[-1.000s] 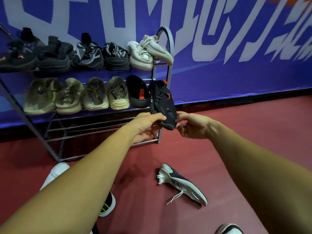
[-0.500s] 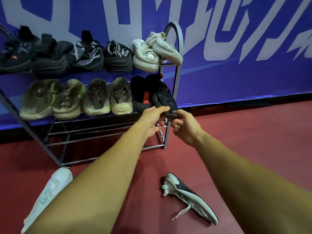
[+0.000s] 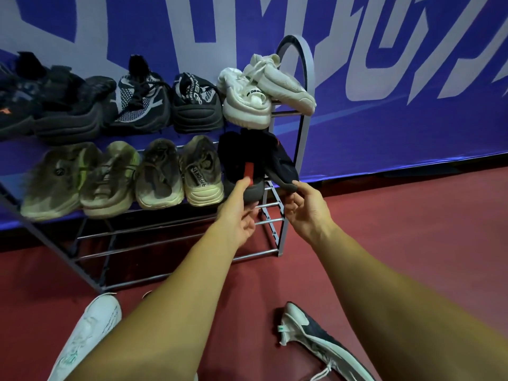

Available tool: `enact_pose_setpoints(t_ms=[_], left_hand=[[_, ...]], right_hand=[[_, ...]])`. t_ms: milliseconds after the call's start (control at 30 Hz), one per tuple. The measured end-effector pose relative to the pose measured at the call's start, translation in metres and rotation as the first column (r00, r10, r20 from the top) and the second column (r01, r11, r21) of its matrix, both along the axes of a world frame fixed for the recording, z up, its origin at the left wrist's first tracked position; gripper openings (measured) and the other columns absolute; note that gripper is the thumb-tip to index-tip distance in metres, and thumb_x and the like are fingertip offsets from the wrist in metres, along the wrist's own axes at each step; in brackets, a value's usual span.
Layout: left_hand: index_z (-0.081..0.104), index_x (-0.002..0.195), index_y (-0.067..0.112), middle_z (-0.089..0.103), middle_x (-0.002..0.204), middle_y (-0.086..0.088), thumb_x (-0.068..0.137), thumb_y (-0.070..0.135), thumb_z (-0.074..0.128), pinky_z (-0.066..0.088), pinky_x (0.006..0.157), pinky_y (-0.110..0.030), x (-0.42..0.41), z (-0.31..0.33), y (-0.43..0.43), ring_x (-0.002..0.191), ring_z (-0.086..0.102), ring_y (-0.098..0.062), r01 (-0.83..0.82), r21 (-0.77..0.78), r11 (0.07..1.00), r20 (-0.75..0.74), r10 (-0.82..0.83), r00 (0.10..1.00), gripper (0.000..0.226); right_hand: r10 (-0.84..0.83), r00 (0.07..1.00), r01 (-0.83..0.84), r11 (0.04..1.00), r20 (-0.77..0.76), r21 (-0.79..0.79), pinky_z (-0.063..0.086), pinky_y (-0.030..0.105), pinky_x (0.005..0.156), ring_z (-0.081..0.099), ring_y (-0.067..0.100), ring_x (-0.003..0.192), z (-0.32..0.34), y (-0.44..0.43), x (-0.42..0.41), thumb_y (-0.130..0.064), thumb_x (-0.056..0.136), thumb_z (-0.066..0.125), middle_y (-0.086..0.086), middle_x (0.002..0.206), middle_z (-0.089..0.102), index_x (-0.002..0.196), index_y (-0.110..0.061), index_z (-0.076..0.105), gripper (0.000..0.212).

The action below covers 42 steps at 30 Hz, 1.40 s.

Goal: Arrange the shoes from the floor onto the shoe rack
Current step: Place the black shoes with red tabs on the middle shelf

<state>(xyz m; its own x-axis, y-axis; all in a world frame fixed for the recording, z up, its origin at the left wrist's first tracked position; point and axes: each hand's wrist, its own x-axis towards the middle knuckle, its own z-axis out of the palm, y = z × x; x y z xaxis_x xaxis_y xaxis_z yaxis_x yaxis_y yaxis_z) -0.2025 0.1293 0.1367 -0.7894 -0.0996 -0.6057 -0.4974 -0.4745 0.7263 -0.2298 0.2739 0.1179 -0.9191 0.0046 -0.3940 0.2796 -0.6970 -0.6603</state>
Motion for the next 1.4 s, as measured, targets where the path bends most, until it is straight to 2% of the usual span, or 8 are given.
enact_pose_setpoints(t_ms=[133,333,433,567,733,900,1067,1400], left_hand=[[0.066,0.103,0.02,0.067,0.085,0.0,0.077,0.039,0.077,0.035,0.053,-0.019,-0.011,-0.001,0.001,0.064,0.055,-0.007,-0.086,0.087,0.993,-0.038,0.089,0.995,0.034],[0.065,0.11,0.02,0.067,0.089,-0.001,0.077,0.046,0.079,0.037,0.056,-0.02,-0.015,-0.003,0.004,0.067,0.057,-0.008,-0.094,0.117,0.989,-0.064,0.102,0.993,0.044],[0.067,0.101,0.021,0.069,0.097,-0.002,0.078,0.048,0.078,0.037,0.064,-0.022,-0.008,-0.004,0.001,0.079,0.057,-0.011,-0.04,0.085,0.996,-0.068,0.046,0.997,0.038],[0.067,0.116,0.021,0.07,0.102,0.001,0.079,0.048,0.076,0.038,0.065,-0.022,0.003,-0.005,-0.012,0.084,0.06,-0.01,-0.029,0.038,0.999,-0.068,0.032,0.997,0.046],[0.064,0.116,0.015,0.068,0.098,0.001,0.084,0.046,0.072,0.038,0.062,-0.022,0.028,-0.008,-0.038,0.08,0.06,-0.011,-0.025,-0.053,0.998,-0.073,0.022,0.997,0.046],[0.065,0.106,0.014,0.069,0.094,0.001,0.086,0.043,0.071,0.039,0.06,-0.022,0.058,-0.009,-0.079,0.077,0.06,-0.011,-0.002,-0.189,0.982,-0.045,-0.006,0.999,0.036],[0.067,0.104,0.014,0.07,0.103,-0.002,0.086,0.042,0.07,0.04,0.06,-0.022,0.079,-0.011,-0.122,0.079,0.061,-0.012,0.058,-0.354,0.933,-0.008,-0.065,0.998,0.033],[0.068,0.104,0.016,0.07,0.096,0.0,0.086,0.042,0.069,0.043,0.063,-0.023,0.101,-0.043,-0.178,0.077,0.061,-0.011,0.151,-0.53,0.835,0.095,-0.119,0.988,0.032]], right_hand=[[-0.003,1.0,0.003,1.0,-0.007,0.004,0.036,0.016,0.043,0.051,0.007,0.055,0.006,-0.004,-0.007,-0.01,0.093,0.063,0.008,0.085,0.07,0.116,-0.004,0.062,0.024],[0.035,0.999,-0.04,0.988,0.039,0.148,0.036,0.016,0.042,0.05,0.008,0.053,0.012,-0.009,-0.013,-0.019,0.092,0.069,0.011,0.098,0.061,0.102,-0.008,0.065,0.016],[0.03,0.999,-0.034,0.986,0.023,0.166,0.034,0.015,0.042,0.049,0.008,0.054,0.014,-0.01,-0.007,-0.024,0.093,0.068,0.008,0.09,0.066,0.099,-0.011,0.065,0.015],[0.032,0.999,-0.036,0.968,0.018,0.247,0.032,0.017,0.048,0.048,0.007,0.051,0.014,-0.009,0.004,-0.038,0.095,0.066,-0.004,0.063,0.07,0.096,-0.014,0.065,0.024],[0.065,0.996,-0.082,0.93,0.059,0.358,0.036,0.019,0.051,0.05,0.011,0.055,0.009,-0.013,0.02,-0.047,0.097,0.057,0.007,0.085,0.073,0.097,-0.011,0.065,0.037],[0.194,0.977,-0.212,0.818,0.09,0.535,0.028,0.02,0.049,0.039,0.008,0.046,0.007,-0.033,0.042,-0.027,0.094,0.057,0.0,0.064,0.063,0.085,-0.011,0.062,0.019],[0.375,0.91,-0.388,0.623,0.176,0.679,0.028,0.023,0.05,0.048,0.012,0.052,0.001,-0.066,0.061,-0.025,0.093,0.058,0.004,0.073,0.069,0.102,-0.01,0.067,0.02],[0.563,0.787,-0.55,0.457,0.251,0.699,0.035,0.018,0.047,0.052,0.013,0.054,-0.03,-0.155,0.076,-0.022,0.093,0.061,0.011,0.084,0.068,0.104,-0.007,0.066,0.019]])
